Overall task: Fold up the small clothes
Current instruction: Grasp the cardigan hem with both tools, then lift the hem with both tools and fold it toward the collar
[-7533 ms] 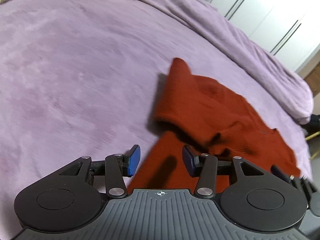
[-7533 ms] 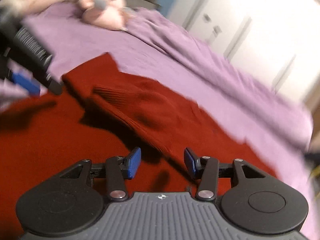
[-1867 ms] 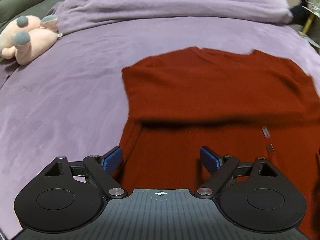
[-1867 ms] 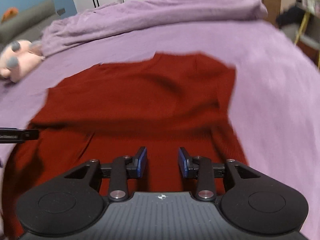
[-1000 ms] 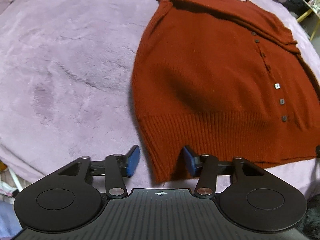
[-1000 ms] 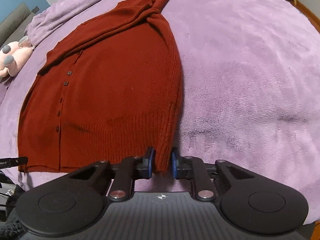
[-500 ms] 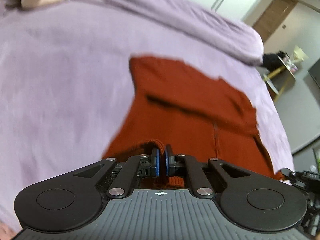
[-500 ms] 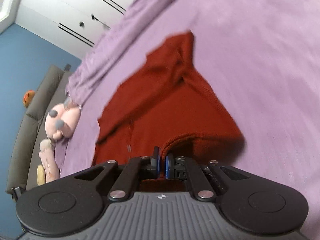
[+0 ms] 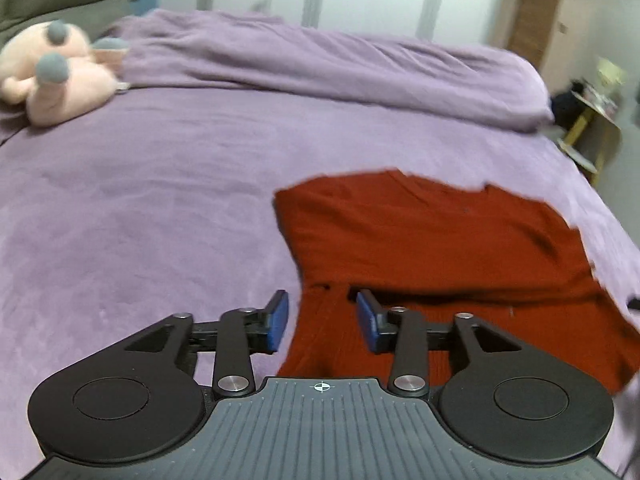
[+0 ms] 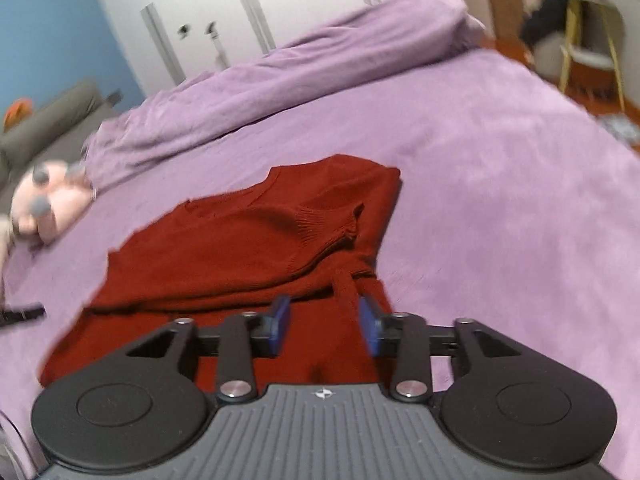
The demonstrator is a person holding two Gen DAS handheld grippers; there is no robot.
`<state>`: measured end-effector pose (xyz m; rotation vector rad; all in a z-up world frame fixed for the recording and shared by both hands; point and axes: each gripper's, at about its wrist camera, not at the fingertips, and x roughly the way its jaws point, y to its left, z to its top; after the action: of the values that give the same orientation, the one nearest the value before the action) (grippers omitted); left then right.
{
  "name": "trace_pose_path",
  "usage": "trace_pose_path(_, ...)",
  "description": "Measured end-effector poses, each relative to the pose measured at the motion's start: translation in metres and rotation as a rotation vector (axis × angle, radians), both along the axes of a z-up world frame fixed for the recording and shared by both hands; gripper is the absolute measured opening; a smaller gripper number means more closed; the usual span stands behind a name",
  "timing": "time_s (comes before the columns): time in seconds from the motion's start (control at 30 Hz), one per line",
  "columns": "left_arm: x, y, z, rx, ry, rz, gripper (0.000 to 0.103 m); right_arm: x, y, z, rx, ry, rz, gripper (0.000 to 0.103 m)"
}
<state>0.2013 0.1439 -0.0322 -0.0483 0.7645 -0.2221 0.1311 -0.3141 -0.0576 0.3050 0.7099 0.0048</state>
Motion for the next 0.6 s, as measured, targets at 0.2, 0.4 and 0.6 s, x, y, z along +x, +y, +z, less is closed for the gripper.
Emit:
trace_pose_path(0.2, 0.01, -0.021, -0.024, 0.116, 0.061, -0.077, 0.053, 0.019, 0.011, -0.014, -0.14, 0.059, 0.094, 0.049)
trace_pose_path(0.4, 0.016, -0.039, -0.038, 0.167, 0.075, -0.133, 0.045, 0.028, 0.02, -0.022, -0.189, 0.072, 0.136, 0.026)
trace_pose_path(0.6, 0.025, -0.035, -0.046, 0.175, 0.123, -0.115, 0.034, 0.026, 0.023, -0.025, -0.214, 0.074, 0.163, 0.008)
